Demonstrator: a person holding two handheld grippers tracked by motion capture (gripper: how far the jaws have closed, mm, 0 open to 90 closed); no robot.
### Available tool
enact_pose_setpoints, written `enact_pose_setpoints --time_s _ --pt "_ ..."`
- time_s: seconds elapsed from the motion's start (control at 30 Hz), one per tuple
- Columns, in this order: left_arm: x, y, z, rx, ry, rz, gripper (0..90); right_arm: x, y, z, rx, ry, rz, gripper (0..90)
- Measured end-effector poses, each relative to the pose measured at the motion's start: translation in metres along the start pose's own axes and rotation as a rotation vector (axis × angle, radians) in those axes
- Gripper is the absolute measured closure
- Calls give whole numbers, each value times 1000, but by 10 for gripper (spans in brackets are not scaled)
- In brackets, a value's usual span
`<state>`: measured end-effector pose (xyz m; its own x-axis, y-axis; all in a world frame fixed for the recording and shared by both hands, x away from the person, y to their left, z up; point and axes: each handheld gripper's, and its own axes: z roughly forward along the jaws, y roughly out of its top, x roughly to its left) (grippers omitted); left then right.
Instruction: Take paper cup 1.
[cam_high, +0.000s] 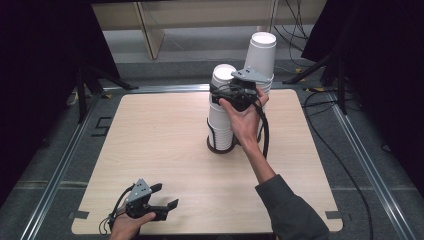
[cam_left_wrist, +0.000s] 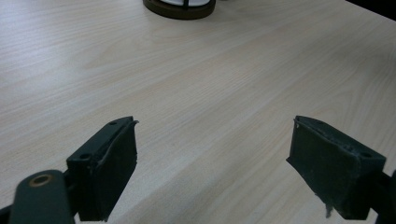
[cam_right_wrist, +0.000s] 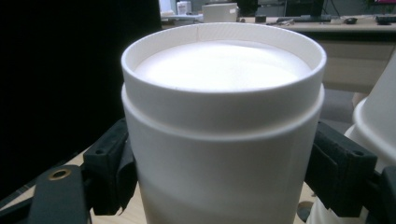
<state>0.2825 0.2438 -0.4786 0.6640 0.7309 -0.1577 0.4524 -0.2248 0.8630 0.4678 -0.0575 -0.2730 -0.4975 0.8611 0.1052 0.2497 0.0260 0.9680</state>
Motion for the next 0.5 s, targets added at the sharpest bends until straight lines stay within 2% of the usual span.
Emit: enact_pose_setpoints --time_s 0.07,0.17,0.23,0.27,0.37,0.4,0.43,0.5 --pt "0 0 0 2 0 -2 145 -1 7 -4 -14 17 14 206" --pt "0 0 -1 9 6 -1 145 0 18 -14 -39 23 -11 206" --pt "0 0 0 4 2 0 145 1 20 -17 -36 29 -2 206" --pt "0 0 0 -2 0 -2 145 3 24 -24 -49 63 11 206" --pt "0 0 0 4 4 1 145 5 26 -29 -49 79 1 206" --pt "1 0 0 -1 1 0 145 7 26 -36 -51 103 -17 206" --pt "1 0 0 -2 2 -1 145 9 26 -37 -50 122 -8 206" --pt "1 1 1 -3 2 -3 145 11 23 -43 -45 141 -24 206"
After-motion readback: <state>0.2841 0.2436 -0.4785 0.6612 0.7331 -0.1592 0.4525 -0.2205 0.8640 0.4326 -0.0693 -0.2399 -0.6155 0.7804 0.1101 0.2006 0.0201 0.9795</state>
